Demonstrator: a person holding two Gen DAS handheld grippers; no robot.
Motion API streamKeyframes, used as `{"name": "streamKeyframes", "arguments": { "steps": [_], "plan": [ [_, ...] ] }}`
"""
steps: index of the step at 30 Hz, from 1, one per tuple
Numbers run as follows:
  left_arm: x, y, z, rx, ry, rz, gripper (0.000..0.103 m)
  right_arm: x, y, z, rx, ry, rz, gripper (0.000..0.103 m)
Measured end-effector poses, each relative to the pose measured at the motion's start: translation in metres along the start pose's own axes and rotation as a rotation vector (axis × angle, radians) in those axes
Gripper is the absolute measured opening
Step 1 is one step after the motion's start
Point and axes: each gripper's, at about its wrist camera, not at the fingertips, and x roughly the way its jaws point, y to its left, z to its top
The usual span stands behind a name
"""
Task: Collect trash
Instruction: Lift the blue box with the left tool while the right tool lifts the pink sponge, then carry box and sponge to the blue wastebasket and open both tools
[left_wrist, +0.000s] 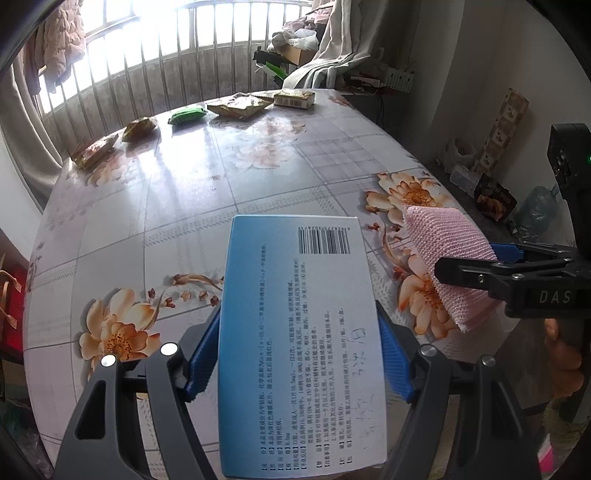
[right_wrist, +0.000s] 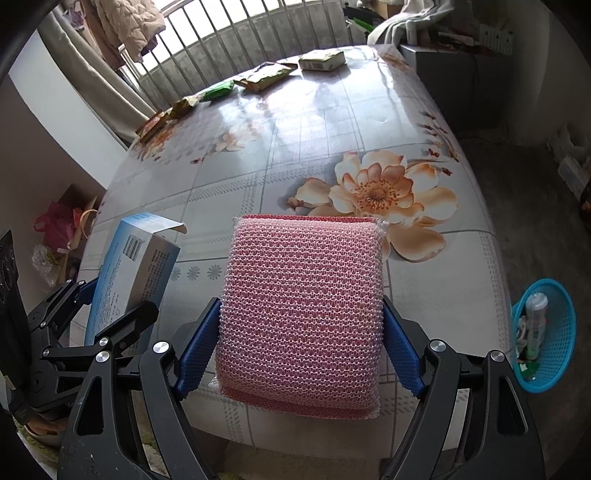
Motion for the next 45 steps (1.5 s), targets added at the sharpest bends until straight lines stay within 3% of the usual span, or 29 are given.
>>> {"name": "streamKeyframes", "arguments": {
  "steps": [9, 16, 23, 30, 33, 38, 41, 45],
  "plan": [
    [-0.017, -0.031, 0.007, 0.058, -0.029, 0.012, 0.073, -0.031, -0.026, -0.012, 0.046, -0.064, 0.026, 0.077],
    [-0.021, -0.079, 0.021, 0.161, -0.045, -0.013, 0.073, -0.063, -0.076, -0.029, 0.147, -0.129, 0.026, 0.077],
    [-0.013, -0.148, 0.040, 0.299, -0.055, -0.090, 0.073, -0.101, -0.154, -0.066, 0.328, -0.197, -0.021, 0.077],
    [0.007, -0.227, 0.068, 0.396, -0.027, -0.245, 0.073, -0.128, -0.240, -0.114, 0.580, -0.240, -0.101, 0.077],
    [0.023, -0.266, 0.083, 0.415, 0.019, -0.328, 0.073, -0.129, -0.279, -0.137, 0.725, -0.253, -0.123, 0.077],
    [0.073, -0.337, 0.097, 0.439, 0.172, -0.450, 0.073, -0.113, -0.336, -0.176, 0.958, -0.266, -0.073, 0.077],
    [0.107, -0.382, 0.099, 0.473, 0.233, -0.454, 0.073, -0.097, -0.363, -0.186, 1.050, -0.269, -0.033, 0.077],
    [0.147, -0.434, 0.101, 0.476, 0.252, -0.432, 0.076, -0.088, -0.395, -0.189, 1.125, -0.301, 0.005, 0.079]
  ]
}}
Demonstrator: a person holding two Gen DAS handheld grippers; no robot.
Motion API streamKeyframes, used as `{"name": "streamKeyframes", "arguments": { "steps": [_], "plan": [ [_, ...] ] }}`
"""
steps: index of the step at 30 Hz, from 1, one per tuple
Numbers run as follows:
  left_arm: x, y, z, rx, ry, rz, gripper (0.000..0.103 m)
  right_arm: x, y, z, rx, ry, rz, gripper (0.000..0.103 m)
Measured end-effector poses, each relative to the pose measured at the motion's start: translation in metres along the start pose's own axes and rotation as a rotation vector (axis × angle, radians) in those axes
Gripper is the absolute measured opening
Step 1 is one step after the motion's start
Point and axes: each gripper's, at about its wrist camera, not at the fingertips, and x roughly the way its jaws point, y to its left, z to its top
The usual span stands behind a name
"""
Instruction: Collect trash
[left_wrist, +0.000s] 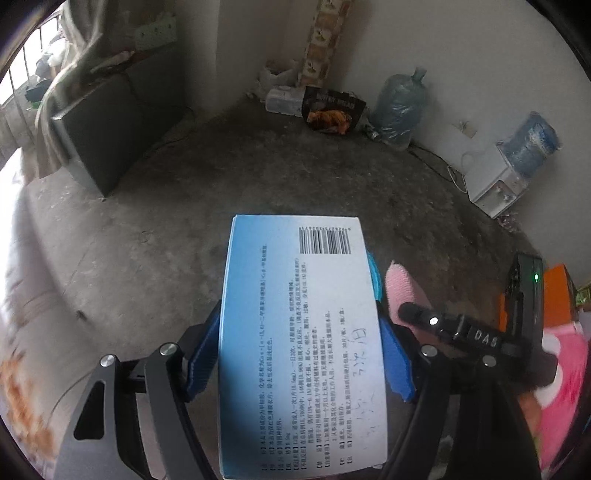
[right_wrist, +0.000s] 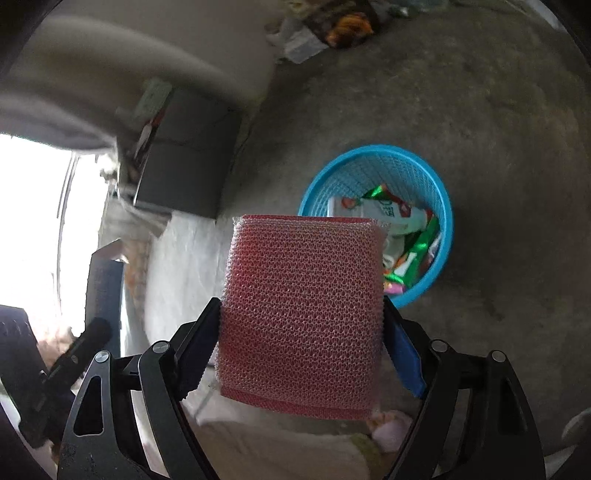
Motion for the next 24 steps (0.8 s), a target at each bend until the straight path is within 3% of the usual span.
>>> {"name": "streamKeyframes", "arguments": {
  "steps": [3, 6, 10, 14, 19, 22, 24],
  "plan": [
    [0.033, -0.012, 0.018, -0.022, 0.001, 0.002, 0.095, 0.021, -0.018, 0.020, 0.068, -0.027, 0.022, 0.087],
    [0.051, -0.012, 0.023, -0.060, 0.007, 0.004, 0.095, 0.054, -0.041, 0.032, 0.156, -0.004, -0.025, 0.089],
    [0.050, -0.003, 0.017, -0.114, 0.020, -0.029, 0.095, 0.074, -0.066, 0.023, 0.245, 0.039, -0.063, 0.089],
    [0.018, 0.008, 0.007, -0.091, -0.036, -0.024, 0.095, 0.060, -0.063, 0.004, 0.194, 0.027, -0.054, 0.089],
    [-0.048, 0.034, -0.017, -0.122, -0.130, -0.035, 0.095, 0.026, -0.051, -0.012, 0.122, -0.018, -0.056, 0.089],
    [-0.099, 0.053, -0.044, -0.149, -0.199, -0.008, 0.095, 0.001, -0.023, -0.024, -0.016, -0.062, -0.030, 0.089],
    [-0.129, 0.064, -0.066, -0.175, -0.255, 0.025, 0.097, -0.026, 0.015, -0.045, -0.183, -0.102, -0.026, 0.089]
  ]
}}
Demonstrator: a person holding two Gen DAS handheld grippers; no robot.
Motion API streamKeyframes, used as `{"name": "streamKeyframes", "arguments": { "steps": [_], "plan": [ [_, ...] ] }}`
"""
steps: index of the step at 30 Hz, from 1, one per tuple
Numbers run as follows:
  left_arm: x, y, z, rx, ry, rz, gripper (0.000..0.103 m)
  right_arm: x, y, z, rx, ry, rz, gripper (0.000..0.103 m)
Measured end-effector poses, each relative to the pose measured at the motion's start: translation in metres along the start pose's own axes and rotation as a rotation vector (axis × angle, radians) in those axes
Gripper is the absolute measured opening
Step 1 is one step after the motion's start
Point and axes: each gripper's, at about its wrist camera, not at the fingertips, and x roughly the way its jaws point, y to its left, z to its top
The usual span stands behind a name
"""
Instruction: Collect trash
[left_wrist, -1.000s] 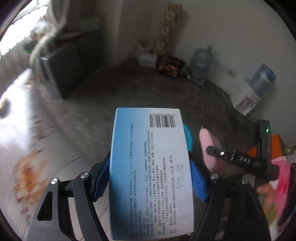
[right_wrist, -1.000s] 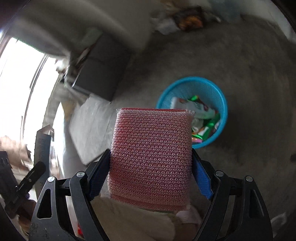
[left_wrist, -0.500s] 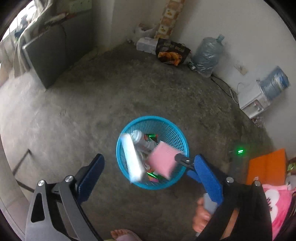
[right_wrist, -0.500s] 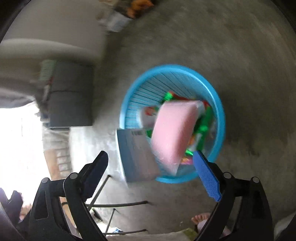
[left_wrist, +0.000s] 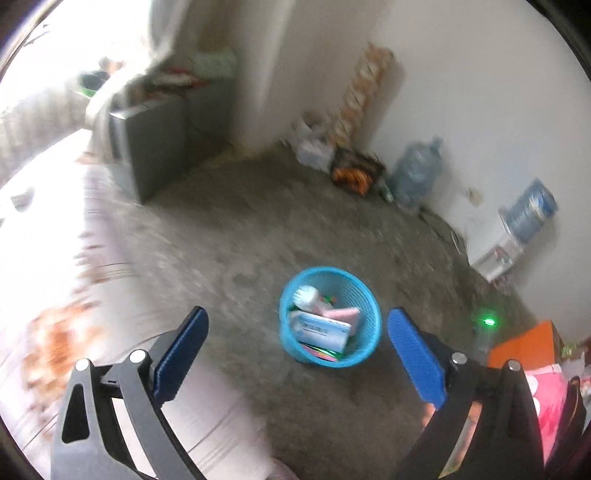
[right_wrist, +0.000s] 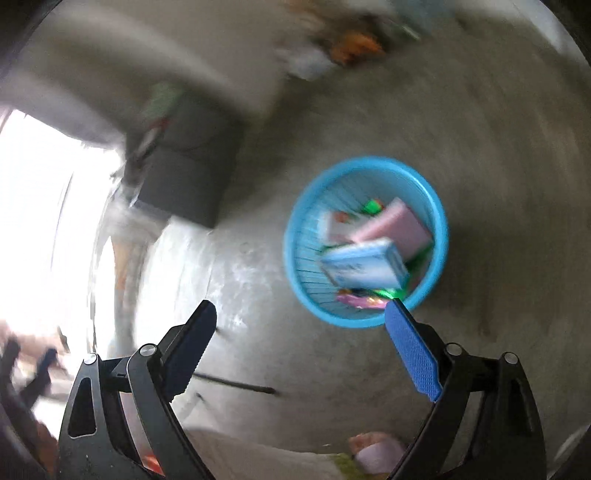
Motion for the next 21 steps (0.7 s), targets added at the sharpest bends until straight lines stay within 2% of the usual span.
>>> {"name": "streamKeyframes", "arguments": {
  "steps": [2, 4, 8, 12, 16, 18, 21],
  "plan": [
    [-0.040, 0.020, -0.017, -0.034, -0.074, 0.055, 0.097, -0.022, 0.040, -0.013, -0.157, -0.026, 0.017, 0.089],
    [-0.081, 0.041, -0.037, -0.070, -0.136, 0.131, 0.098, -0.040, 0.079, -0.032, -0.297, -0.048, 0.039, 0.094],
    [-0.144, 0.070, -0.082, -0.136, -0.222, 0.290, 0.098, -0.075, 0.165, -0.089, -0.605, -0.088, 0.105, 0.095],
    [-0.187, 0.098, -0.128, -0.223, -0.207, 0.400, 0.098, -0.090, 0.217, -0.136, -0.796, -0.129, 0.111, 0.095],
    [-0.207, 0.113, -0.170, -0.254, -0.161, 0.608, 0.098, -0.104, 0.254, -0.182, -0.934, -0.189, 0.064, 0.095],
    [-0.216, 0.120, -0.187, -0.288, -0.156, 0.654, 0.098, -0.112, 0.266, -0.205, -0.999, -0.242, 0.029, 0.095],
    [-0.225, 0.132, -0.206, -0.419, -0.170, 0.684, 0.098, -0.104, 0.275, -0.228, -1.087, -0.270, -0.056, 0.095]
  ]
}}
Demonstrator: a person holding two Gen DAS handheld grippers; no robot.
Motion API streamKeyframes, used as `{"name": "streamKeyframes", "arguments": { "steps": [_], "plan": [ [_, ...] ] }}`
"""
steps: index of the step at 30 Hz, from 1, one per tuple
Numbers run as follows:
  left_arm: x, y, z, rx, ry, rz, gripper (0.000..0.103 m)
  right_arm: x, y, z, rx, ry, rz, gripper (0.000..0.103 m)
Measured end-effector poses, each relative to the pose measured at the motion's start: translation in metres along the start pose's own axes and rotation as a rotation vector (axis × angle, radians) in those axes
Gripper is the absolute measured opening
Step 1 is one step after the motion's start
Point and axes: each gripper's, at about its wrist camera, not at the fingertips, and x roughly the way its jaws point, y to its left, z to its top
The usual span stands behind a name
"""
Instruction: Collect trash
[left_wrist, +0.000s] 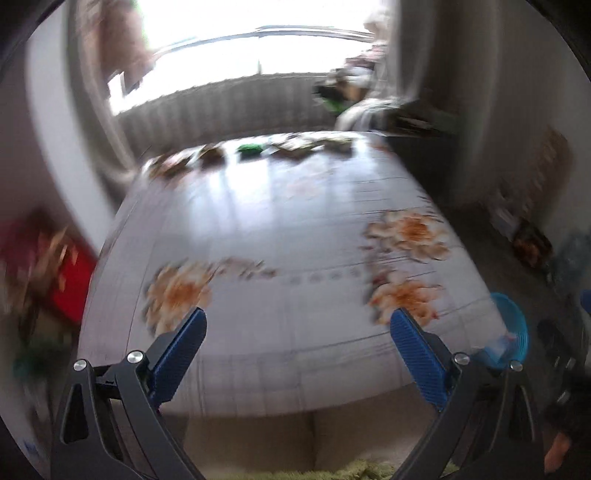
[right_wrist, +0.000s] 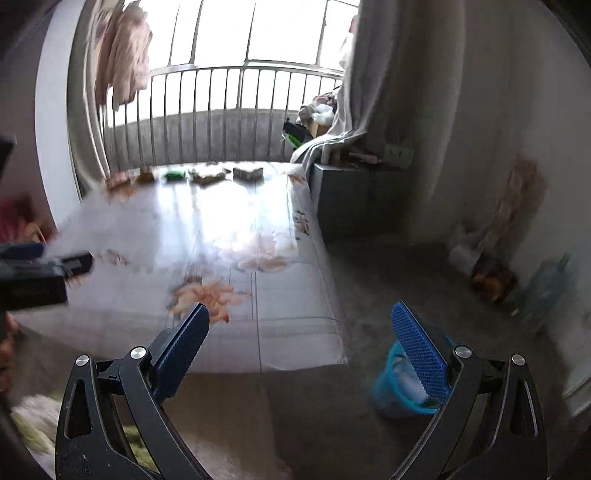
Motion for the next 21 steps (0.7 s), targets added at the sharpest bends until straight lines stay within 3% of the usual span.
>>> {"name": "streamKeyframes", "arguments": {
  "steps": [3, 6, 9, 16, 21],
  "plan": [
    [0.002, 0.014, -0.015, -0.123, 0.038, 0.001, 0.097, 0.013, 0.016, -0.008, -0.048, 0.071, -0.029, 0.095],
    [0.011, 0.022, -0.025, -0.150, 0.125, -0.002, 0.097, 0.021, 0.027, -0.017, -0.070, 0.161, 0.019, 0.095],
    [0.013, 0.026, -0.034, -0.140, 0.160, 0.007, 0.097, 0.026, 0.026, -0.020, -0.056, 0.209, 0.031, 0.095],
    [0.011, 0.017, -0.039, -0.081, 0.159, 0.020, 0.097, 0.028, 0.011, -0.028, 0.042, 0.278, 0.037, 0.095],
    [0.011, 0.009, -0.038, -0.058, 0.162, 0.022, 0.097, 0.031, 0.007, -0.033, 0.042, 0.287, 0.019, 0.095]
  ]
}}
